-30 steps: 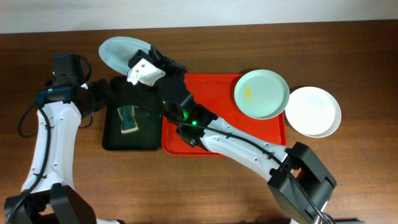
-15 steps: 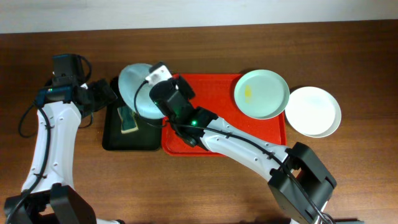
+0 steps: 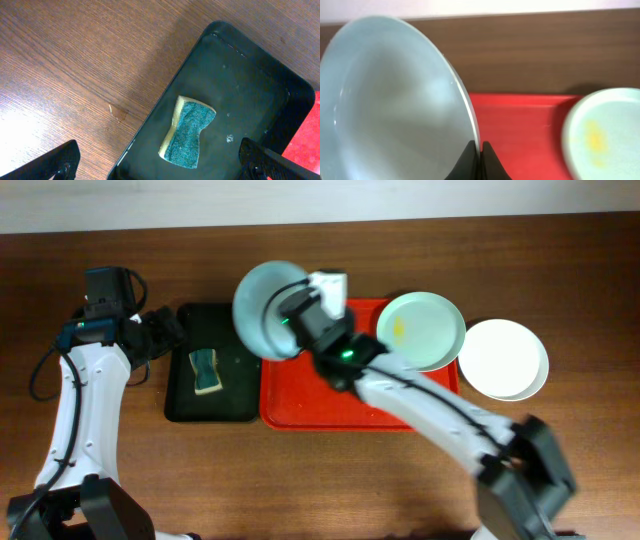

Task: Clean dirty plates on tray and stack at the side
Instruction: 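Lift the light-blue plate with the right gripper and carry it rightward, then set the light-blue plate onto the white plate and release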

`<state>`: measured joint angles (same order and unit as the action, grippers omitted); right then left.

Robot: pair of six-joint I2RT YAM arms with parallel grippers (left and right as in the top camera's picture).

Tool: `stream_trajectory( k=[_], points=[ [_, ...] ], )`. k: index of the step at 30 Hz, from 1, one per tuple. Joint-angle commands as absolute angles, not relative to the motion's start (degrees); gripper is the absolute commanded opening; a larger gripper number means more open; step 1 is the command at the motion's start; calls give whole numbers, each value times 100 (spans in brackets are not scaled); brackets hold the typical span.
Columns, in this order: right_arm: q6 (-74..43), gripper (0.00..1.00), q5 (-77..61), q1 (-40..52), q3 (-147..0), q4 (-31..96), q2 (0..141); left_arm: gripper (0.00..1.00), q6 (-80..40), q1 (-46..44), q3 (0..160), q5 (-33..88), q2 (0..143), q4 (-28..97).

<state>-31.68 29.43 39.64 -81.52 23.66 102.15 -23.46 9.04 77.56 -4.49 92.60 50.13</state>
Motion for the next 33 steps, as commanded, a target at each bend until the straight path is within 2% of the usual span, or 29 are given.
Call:
stream_trajectory(
  k=[1,4,11,19,25,33],
  points=[
    [-3459,4,2895,3404,-8197,3006,9485,99,-2399,906,7760,-427,9192,5019],
    [-3459,4,2899,2829,-8197,3872,9144,99,-2399,906,7760,-427,9192,5019],
    [-3463,4,2882,696,-8187,5577,8925,99,-2399,906,7760,-427,9192,5019],
    [-3500,4,2871,-1173,-8040,5988,8941,99,-2399,906,7760,-427,9192,5019],
    [-3496,4,2279,-1837,-7975,6252,8941,99,-2399,906,7760,-427,9192,5019],
    [-3498,4,2265,-1839,-7183,5690,8952,99,-2399,906,7760,-427,9192,5019]
  ],
)
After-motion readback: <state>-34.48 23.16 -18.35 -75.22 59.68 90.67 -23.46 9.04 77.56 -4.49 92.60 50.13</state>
